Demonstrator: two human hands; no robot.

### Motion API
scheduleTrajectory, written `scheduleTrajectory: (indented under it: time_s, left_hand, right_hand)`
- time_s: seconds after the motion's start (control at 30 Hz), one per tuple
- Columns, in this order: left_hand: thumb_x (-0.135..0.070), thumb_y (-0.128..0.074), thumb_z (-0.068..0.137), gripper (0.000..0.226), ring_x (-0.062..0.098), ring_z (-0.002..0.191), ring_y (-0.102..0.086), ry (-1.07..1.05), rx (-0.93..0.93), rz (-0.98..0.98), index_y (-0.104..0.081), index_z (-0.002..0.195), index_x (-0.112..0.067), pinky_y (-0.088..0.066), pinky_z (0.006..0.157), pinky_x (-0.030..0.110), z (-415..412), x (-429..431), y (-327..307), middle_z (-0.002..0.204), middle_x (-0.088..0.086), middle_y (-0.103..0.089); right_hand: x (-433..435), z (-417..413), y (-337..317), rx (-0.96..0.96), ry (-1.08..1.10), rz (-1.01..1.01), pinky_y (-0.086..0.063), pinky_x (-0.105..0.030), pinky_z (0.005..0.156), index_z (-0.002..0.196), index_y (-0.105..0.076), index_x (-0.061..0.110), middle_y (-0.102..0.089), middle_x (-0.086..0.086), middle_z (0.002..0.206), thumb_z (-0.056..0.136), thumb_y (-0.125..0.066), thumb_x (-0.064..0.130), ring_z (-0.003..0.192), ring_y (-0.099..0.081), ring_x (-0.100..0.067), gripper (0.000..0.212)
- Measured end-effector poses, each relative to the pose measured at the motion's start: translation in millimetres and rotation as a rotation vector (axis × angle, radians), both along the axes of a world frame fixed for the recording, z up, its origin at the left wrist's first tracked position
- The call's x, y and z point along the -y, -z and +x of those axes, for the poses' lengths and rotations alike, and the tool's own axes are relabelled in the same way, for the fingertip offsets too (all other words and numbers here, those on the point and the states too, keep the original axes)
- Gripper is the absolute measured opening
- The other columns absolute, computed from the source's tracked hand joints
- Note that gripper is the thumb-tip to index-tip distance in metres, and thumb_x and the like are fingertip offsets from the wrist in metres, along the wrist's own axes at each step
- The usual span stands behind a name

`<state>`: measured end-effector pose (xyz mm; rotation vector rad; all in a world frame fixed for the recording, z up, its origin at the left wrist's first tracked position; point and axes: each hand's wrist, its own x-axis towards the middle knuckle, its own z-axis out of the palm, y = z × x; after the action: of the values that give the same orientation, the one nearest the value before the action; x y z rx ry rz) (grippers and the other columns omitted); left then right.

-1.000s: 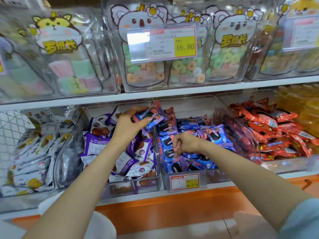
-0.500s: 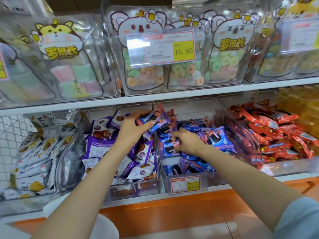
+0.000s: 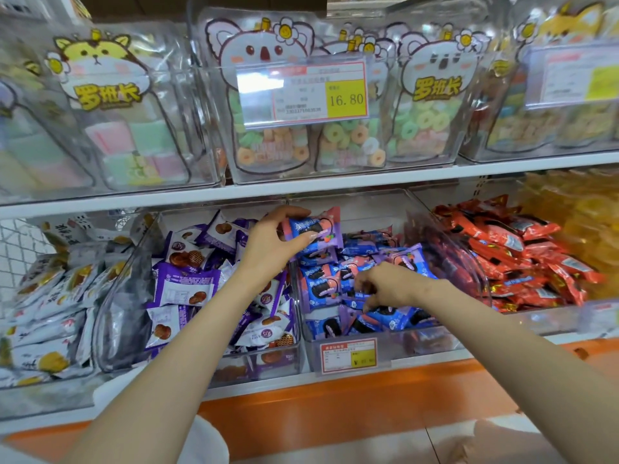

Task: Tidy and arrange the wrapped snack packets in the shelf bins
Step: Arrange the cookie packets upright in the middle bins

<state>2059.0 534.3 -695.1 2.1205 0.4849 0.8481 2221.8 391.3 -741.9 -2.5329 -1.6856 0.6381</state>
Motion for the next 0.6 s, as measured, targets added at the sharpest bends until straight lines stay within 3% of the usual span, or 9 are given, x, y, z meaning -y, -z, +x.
scheduleTrajectory:
  time_s: [0.1, 0.2, 0.3, 0.37, 0.43, 0.5, 0.6]
  left_hand:
    - [-0.012, -0.070, 0.081, 0.029, 0.004, 0.099, -0.054, 0.018, 0.011, 0.006, -0.063, 0.109, -0.015, -0.039, 0.081, 0.006, 3, 4, 0, 0.100, -0.013, -0.060]
    - [-0.012, -0.070, 0.081, 0.026, 0.005, 0.096, -0.056, 0.028, 0.002, 0.002, -0.063, 0.105, -0.018, -0.043, 0.084, 0.014, 3, 5, 1, 0.096, -0.017, -0.059]
    - [-0.012, -0.071, 0.081, 0.025, 0.002, 0.091, -0.057, 0.030, -0.006, -0.003, -0.062, 0.102, -0.021, -0.044, 0.082, 0.014, 3, 5, 2, 0.094, -0.019, -0.059]
    - [-0.012, -0.071, 0.081, 0.025, 0.001, 0.090, -0.056, 0.035, -0.009, -0.009, -0.062, 0.103, -0.019, -0.044, 0.081, 0.014, 3, 5, 2, 0.094, -0.018, -0.059]
    - [-0.011, -0.071, 0.081, 0.026, 0.003, 0.091, -0.057, 0.041, -0.016, -0.021, -0.063, 0.105, -0.018, -0.045, 0.081, 0.015, 4, 6, 3, 0.095, -0.014, -0.060]
    - [-0.011, -0.070, 0.081, 0.027, 0.004, 0.092, -0.057, 0.041, -0.025, -0.022, -0.063, 0.107, -0.016, -0.046, 0.081, 0.015, 5, 8, 4, 0.096, -0.013, -0.060]
    - [-0.012, -0.070, 0.081, 0.028, 0.006, 0.094, -0.057, 0.025, -0.028, -0.019, -0.063, 0.108, -0.015, -0.046, 0.082, 0.017, 7, 8, 5, 0.096, -0.014, -0.059]
  right_hand:
    - [1, -2, 0, 0.091, -0.002, 0.056, -0.036, -0.023, 0.072, 0.111, -0.059, 0.012, -0.057, -0.004, 0.099, 0.088, -0.063, 0.015, 0.089, -0.052, -0.021, 0.024]
    - [4, 0, -8, 0.089, 0.056, 0.135, -0.041, -0.022, 0.077, 0.115, -0.064, 0.011, -0.065, -0.006, 0.110, 0.088, -0.063, 0.013, 0.102, -0.060, -0.023, 0.027]
    - [8, 5, -21, 0.010, 0.136, 0.285, -0.049, -0.023, 0.079, 0.108, -0.069, 0.010, -0.070, -0.005, 0.099, 0.086, -0.066, 0.011, 0.084, -0.066, -0.017, 0.022]
    - [12, 8, -28, -0.245, 0.259, 0.394, -0.052, -0.020, 0.064, 0.100, -0.068, 0.009, -0.068, 0.000, 0.083, 0.087, -0.063, 0.005, 0.056, -0.065, -0.012, 0.014]
    - [18, 9, -33, -0.553, 0.386, 0.468, -0.053, -0.020, 0.050, 0.089, -0.063, 0.009, -0.063, -0.003, 0.074, 0.089, -0.059, -0.003, 0.045, -0.064, -0.014, 0.012]
    - [22, 10, -33, -0.774, 0.466, 0.515, -0.057, -0.025, 0.054, 0.088, -0.062, 0.007, -0.064, -0.007, 0.074, 0.090, -0.054, -0.007, 0.052, -0.068, -0.019, 0.016]
    - [26, 12, -33, -0.937, 0.506, 0.557, -0.060, -0.029, 0.067, 0.095, -0.062, 0.003, -0.071, -0.007, 0.071, 0.092, -0.048, -0.008, 0.064, -0.071, -0.022, 0.018]
